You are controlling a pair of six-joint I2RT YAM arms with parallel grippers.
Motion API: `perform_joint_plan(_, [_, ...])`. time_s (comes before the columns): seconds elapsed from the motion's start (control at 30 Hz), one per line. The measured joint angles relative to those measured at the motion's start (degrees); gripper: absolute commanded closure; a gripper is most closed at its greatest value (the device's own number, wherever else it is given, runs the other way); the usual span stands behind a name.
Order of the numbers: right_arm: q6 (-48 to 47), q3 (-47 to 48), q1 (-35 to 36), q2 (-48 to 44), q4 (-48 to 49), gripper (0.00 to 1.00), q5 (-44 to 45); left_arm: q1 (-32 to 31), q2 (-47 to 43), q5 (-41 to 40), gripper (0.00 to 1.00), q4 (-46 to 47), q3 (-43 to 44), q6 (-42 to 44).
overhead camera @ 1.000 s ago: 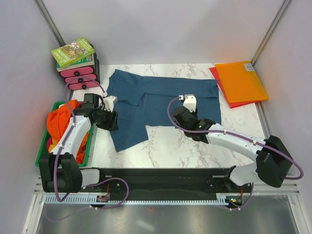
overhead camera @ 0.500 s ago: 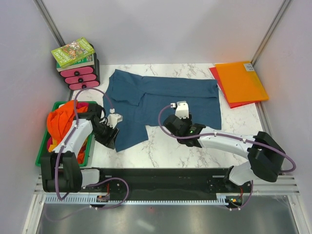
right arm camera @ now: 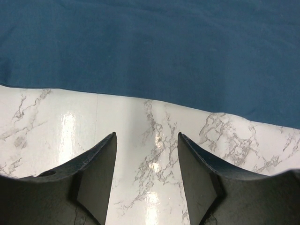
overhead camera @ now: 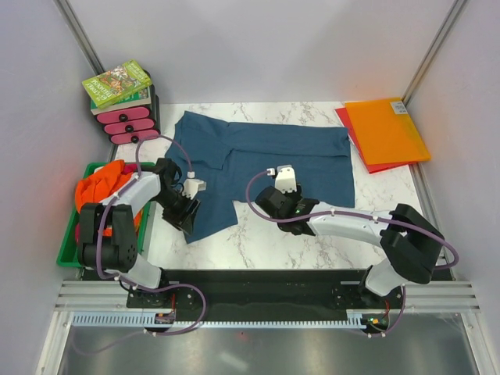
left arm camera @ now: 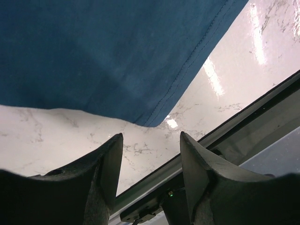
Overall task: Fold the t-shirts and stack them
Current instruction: Grap the side of the flattened tshirt closest away from the robot with both arms
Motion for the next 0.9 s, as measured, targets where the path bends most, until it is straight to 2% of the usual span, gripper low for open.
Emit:
perform_joint_plan(0.17, [0.1,0.1,0.0,0.9,0.3,0.38,0.0,-2.4,1.9,-1.0,0.41,0.3,0.0,-1.1])
perform_joint_plan(0.67, [1.0,0.1,0.0,1.0,1.7,0.38,0.0,-2.6,6.4,-4.0,0.43,2.7,-1.4,-2.4])
perform_joint_plan(0.9, [1.5,-0.2,0.0,1.0,1.7,0.38,0.0,-2.6,6.7,-4.9,0.50,3.0,-1.2,-3.1])
